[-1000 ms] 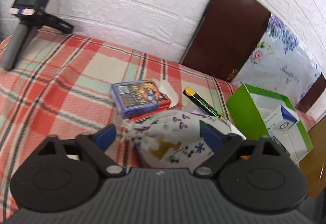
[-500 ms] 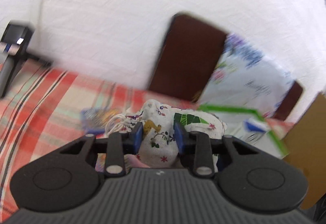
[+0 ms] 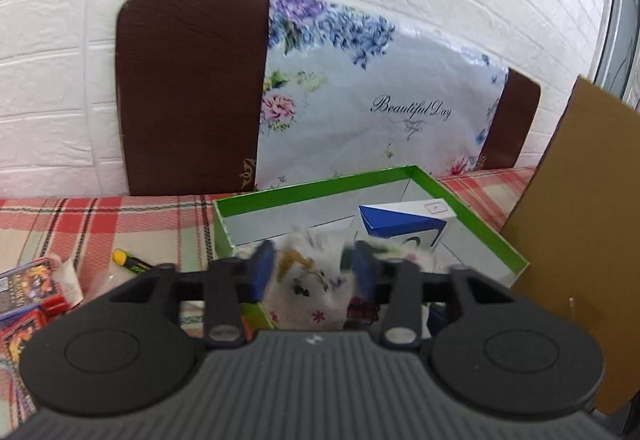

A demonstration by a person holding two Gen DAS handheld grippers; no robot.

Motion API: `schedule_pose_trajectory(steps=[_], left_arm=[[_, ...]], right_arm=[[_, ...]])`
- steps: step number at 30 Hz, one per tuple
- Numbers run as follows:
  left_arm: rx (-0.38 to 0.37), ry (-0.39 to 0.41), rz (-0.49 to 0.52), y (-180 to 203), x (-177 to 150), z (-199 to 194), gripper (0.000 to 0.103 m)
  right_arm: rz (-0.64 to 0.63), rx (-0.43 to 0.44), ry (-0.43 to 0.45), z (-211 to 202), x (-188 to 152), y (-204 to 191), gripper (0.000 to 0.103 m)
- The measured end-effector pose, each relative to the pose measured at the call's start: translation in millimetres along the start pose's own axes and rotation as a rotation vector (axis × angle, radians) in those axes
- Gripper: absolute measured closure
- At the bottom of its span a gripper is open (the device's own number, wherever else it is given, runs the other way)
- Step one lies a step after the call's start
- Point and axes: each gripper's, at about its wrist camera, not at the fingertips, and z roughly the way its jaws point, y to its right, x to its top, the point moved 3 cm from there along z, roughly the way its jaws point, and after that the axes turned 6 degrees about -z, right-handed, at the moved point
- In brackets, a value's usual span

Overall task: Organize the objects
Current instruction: 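Lower the pouch into the green box and open the left gripper, then move the left gripper back over the table to the purple keychain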

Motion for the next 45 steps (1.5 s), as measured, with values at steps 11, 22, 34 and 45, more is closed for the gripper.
schedule_pose_trajectory(steps=[11, 22, 34, 45], left_arm=[[0.211, 0.168, 0.163, 30, -12, 20, 0.016], [0.388, 0.262, 0.208, 30, -19, 37, 0.007], [0.470, 0.217, 0.276, 21, -22, 39, 0.007], [0.450, 0.156, 0.246, 19, -46, -3, 0.007]], right_arm=[[0.101, -0.259, 0.136, -14, -17, 54, 0.041], [0.069, -0.348, 0.135, -15, -28, 60, 0.028], [0.070, -0.335, 0.145, -16, -28, 55, 0.025], [0.089, -0.283, 0.143, -40, -25, 44, 0.024]])
